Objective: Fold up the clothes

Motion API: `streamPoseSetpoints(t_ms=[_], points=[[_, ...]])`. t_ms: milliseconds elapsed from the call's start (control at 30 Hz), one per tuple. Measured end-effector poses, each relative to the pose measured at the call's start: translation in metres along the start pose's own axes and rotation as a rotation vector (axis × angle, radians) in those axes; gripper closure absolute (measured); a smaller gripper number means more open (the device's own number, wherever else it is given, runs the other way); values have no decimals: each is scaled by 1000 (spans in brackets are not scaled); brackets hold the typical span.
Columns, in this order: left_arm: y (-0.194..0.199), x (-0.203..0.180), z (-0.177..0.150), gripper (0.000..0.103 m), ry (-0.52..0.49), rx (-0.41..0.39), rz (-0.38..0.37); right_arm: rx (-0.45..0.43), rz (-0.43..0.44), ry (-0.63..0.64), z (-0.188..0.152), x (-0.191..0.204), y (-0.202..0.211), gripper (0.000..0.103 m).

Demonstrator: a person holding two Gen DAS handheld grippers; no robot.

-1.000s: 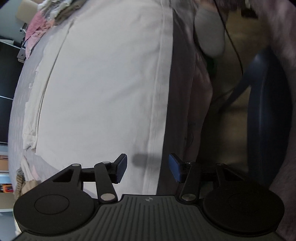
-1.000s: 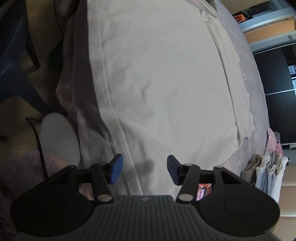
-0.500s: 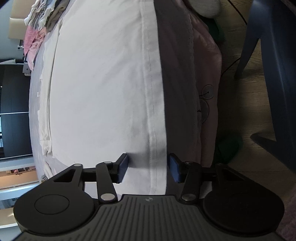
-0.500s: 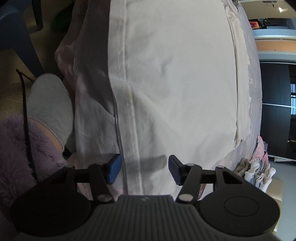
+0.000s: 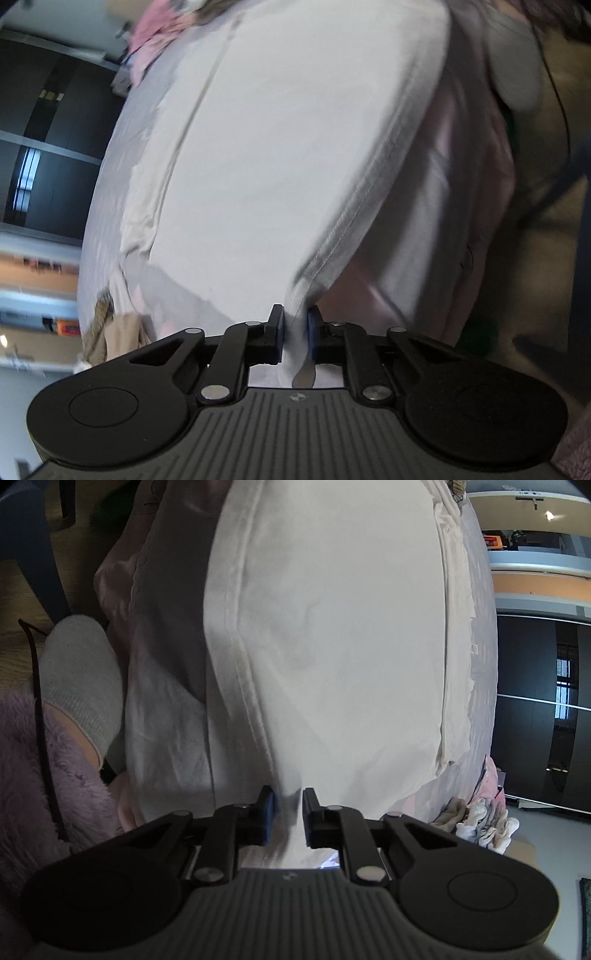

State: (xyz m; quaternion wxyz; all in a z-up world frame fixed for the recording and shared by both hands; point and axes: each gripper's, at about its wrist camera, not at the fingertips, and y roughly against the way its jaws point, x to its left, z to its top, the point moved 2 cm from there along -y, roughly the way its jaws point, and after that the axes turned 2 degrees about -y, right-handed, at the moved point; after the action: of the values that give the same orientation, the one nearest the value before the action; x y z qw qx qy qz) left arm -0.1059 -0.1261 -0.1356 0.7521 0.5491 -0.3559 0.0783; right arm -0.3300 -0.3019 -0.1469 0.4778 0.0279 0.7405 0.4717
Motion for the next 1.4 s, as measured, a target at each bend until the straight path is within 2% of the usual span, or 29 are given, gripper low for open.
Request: streamPoseSetpoints(t_ms=[33, 100, 267, 333, 400, 533, 633, 800, 833, 900, 1233, 1300, 1400], points=[[0, 7, 0, 94, 45, 0, -15, -10, 12, -9, 0, 0, 1, 84], [0, 20, 1, 94, 122, -1, -43, -38, 36, -13, 1, 0, 4, 65], [6, 42, 4, 95, 233, -16, -75, -126, 95, -4, 9, 7, 17, 58], [8, 49, 4, 95, 262, -20, -86, -126, 93, 20, 11, 12, 14, 55], [9, 55, 2, 95, 304, -20, -105, -116, 80, 24, 12, 14, 9, 43], [11, 57, 2, 95, 335, -23, -106, -52, 69, 11, 12, 11, -8, 42], [9, 57, 3, 95, 330, -21, -99, -47, 73, 4, 12, 11, -12, 42], [3, 64, 2, 95, 348, -20, -88, -56, -38, 38, 12, 21, -8, 39], [4, 64, 2, 95, 349, -19, -88, -47, -86, 47, 10, 21, -8, 39], [3, 63, 3, 95, 343, -15, -84, -15, -111, 38, 6, 21, -9, 40], [1, 64, 6, 95, 347, 7, -79, 91, -41, -48, -4, 14, -11, 42], [0, 64, 7, 95, 339, 10, -72, 92, -26, -36, -4, 18, -10, 42], [-2, 65, 9, 95, 336, 14, -63, 69, -59, 6, -2, 26, -10, 42]])
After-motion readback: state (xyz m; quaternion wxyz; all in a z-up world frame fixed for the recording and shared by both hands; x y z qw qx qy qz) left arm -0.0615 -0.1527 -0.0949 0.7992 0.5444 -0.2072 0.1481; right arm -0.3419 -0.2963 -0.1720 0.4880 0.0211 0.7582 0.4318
